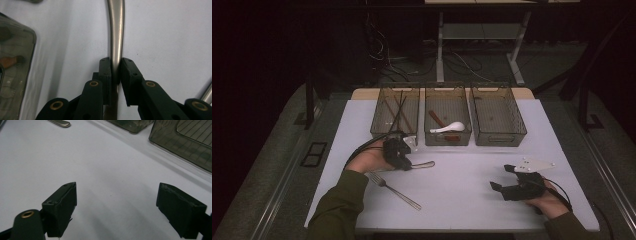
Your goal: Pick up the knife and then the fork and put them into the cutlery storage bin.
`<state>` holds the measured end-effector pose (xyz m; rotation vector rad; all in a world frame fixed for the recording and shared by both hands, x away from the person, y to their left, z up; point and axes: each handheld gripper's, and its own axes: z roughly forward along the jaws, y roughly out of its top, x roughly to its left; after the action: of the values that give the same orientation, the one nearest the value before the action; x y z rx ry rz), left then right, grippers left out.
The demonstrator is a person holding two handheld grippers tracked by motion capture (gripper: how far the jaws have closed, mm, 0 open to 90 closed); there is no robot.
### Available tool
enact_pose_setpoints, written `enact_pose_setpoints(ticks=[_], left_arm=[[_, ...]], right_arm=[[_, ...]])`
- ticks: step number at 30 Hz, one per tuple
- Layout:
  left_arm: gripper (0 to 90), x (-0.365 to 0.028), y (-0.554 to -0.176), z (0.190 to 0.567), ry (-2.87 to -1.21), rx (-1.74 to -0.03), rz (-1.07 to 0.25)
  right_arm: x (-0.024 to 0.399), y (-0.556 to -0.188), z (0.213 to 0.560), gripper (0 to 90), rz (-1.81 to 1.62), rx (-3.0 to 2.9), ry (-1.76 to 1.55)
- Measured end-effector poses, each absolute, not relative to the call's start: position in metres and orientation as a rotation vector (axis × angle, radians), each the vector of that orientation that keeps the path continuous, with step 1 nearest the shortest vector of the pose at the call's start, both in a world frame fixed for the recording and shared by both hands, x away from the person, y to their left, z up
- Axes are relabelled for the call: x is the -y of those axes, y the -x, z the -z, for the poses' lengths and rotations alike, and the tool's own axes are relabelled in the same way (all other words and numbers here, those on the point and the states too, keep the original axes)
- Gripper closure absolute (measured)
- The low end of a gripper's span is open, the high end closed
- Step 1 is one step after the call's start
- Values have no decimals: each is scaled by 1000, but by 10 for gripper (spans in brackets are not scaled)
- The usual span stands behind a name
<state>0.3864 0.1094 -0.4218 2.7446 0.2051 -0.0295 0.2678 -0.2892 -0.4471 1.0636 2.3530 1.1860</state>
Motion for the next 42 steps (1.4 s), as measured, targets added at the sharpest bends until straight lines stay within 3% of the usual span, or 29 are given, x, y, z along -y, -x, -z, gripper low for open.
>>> enact_pose_setpoints(ticks=[21, 42], left_arm=[[792, -111, -386, 422, -2715, -162, -2], [793, -81, -389, 408, -2698, -97, -3]], right_arm=[[289, -269, 448, 165, -1188, -2356, -1069], [283, -275, 437, 165, -1208, -2376, -995]])
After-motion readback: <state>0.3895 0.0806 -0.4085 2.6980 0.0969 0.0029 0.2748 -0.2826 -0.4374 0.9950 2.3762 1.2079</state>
